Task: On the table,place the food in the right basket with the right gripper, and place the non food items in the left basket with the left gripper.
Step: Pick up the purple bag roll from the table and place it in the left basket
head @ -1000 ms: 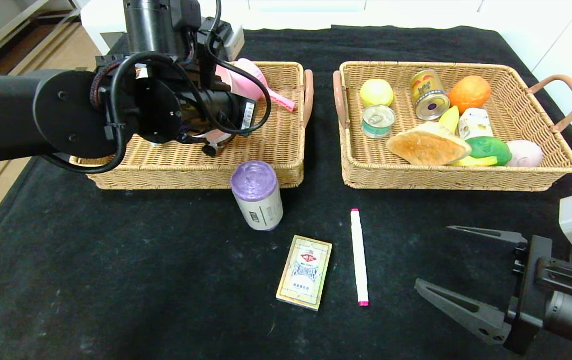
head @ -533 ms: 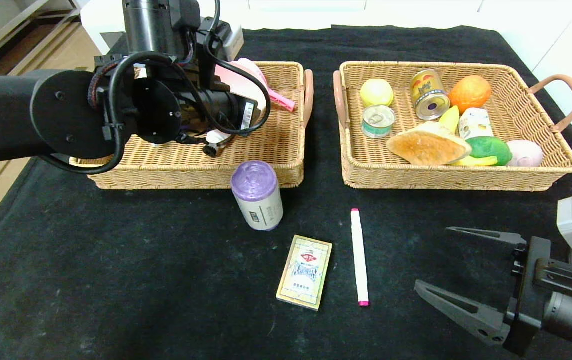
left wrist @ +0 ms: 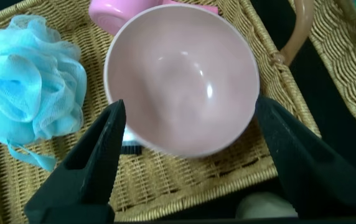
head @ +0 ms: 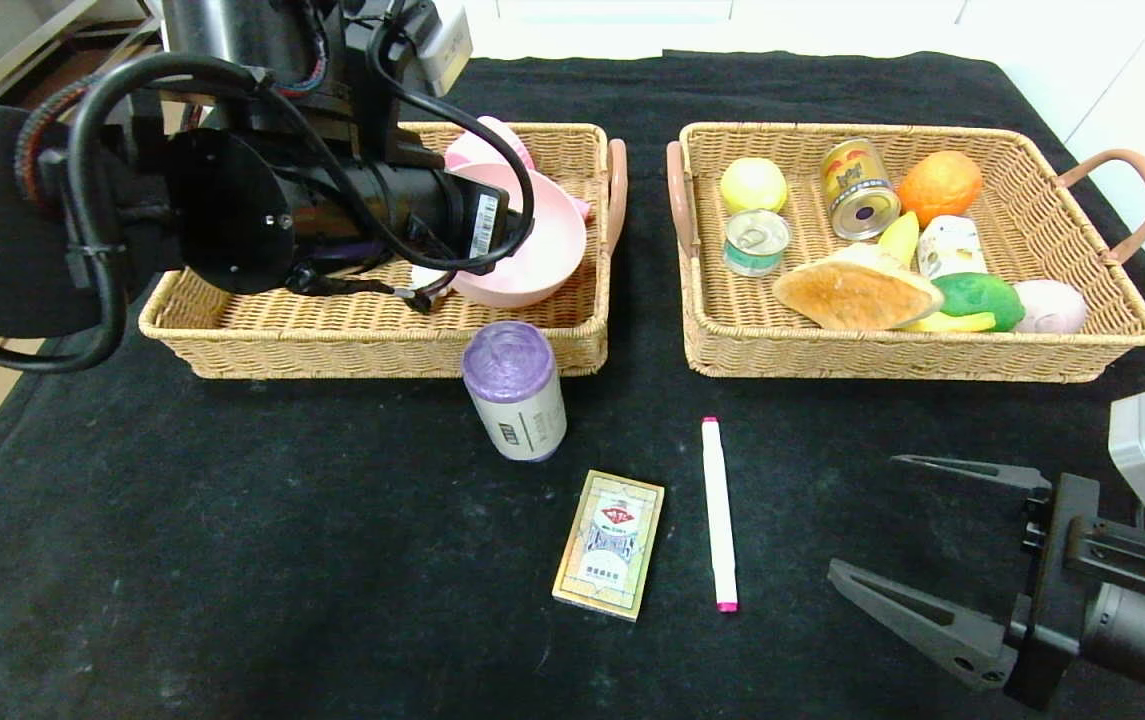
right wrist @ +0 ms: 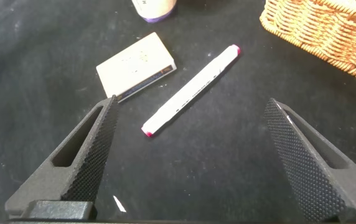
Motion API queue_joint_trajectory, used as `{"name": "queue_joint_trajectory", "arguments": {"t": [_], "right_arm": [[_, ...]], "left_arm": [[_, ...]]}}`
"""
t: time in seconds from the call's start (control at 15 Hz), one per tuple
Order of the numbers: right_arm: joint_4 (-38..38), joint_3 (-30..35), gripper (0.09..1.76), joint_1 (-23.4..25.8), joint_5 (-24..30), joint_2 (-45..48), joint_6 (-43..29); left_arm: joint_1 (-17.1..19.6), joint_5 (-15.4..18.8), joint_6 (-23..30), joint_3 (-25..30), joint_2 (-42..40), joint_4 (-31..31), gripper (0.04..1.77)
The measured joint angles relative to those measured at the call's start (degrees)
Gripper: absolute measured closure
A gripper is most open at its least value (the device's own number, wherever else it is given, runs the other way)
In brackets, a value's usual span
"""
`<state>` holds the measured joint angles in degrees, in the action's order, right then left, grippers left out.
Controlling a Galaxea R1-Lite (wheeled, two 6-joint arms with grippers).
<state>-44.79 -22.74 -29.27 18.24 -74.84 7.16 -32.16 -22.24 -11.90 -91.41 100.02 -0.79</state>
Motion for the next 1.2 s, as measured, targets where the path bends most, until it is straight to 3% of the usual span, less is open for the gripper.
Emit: {"name": "queue_joint_trajectory", "arguments": {"t": [0.2, 0.53, 1.0, 1.2], "right_arm": [[0.0, -0.1, 0.14, 0.3, 0.0, -0.1, 0.0], [0.0, 0.0, 0.14, 0.3, 0.0, -0.5, 0.0], [0.0, 0.1, 0.14, 0.3, 0.0, -0.8, 0.1], [0.0, 0.1, 0.14, 0.3, 0.0, -0.8, 0.1]], "left_arm": [[-2.0, 0.0, 1.3, 3.7, -3.6, 2.3, 0.23], [-5.5, -0.1, 7.1, 4.3, -6.9, 14.4, 0.17], [-8.6, 2.1, 18.3, -3.7, -5.2, 32.5, 0.12], [-8.7, 2.6, 20.0, -5.8, -2.7, 33.8, 0.12]]}}
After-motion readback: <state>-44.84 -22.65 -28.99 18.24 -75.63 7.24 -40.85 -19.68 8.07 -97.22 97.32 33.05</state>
